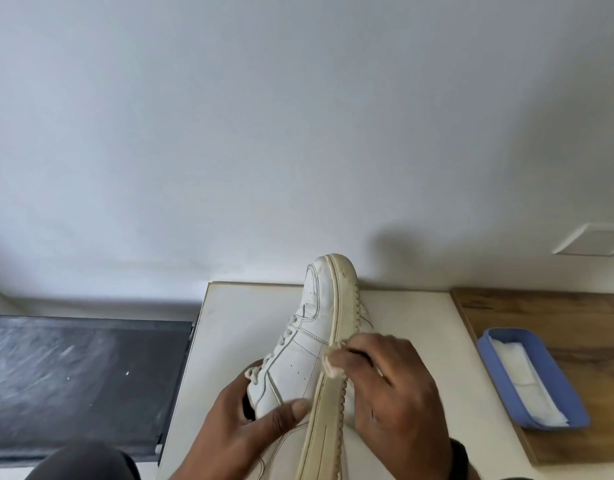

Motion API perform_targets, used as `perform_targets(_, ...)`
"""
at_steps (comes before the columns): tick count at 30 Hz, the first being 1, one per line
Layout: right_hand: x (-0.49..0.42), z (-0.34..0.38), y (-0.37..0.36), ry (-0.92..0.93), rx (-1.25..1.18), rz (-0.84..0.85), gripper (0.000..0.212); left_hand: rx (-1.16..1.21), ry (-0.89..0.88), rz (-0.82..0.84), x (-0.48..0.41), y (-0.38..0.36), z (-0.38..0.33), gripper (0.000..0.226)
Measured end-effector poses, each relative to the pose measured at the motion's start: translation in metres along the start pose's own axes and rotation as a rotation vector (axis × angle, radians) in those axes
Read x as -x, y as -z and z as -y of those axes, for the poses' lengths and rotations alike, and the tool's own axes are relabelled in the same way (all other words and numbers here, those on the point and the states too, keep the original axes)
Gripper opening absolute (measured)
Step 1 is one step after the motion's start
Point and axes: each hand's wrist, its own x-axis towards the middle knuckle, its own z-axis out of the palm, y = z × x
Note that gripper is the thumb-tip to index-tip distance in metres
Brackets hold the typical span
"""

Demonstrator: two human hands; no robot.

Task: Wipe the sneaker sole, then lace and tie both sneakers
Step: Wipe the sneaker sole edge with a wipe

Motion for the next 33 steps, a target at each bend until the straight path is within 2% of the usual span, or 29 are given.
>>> perform_targets(6,-0.039,-0.008,0.014,-0.072,-0.049,-0.036,0.022,-0.014,-0.064,0.015,0.001,-0.003,-0.003,0.050)
perform_targets(12,-0.078,-0.024,0.028,-0.103,-0.120,0.019,0.020,-0.037,-0.109,-0.015,0.004,-0.001,-0.001,0.050)
perform_targets(19,-0.054,-0.001,0.027,0.033,-0.045,0.108,0.027,-0.065,-0.123,-0.057,0.001,0.006,0.004,0.047)
perform_targets(23,-0.054,0.002,0.032,0.045,-0.009,0.094,0.024,-0.109,-0.151,-0.074,0.002,0.007,0.004,0.058)
perform_targets(30,-0.101,-0.009,0.052,-0.100,-0.096,0.001,0.026,-0.215,-0.278,-0.124,0.007,0.002,0.006,0.073)
perform_targets(33,-0.118,-0.016,0.061,-0.100,-0.097,0.000,0.025,-0.251,-0.318,-0.150,0.009,-0.002,0.005,0.081)
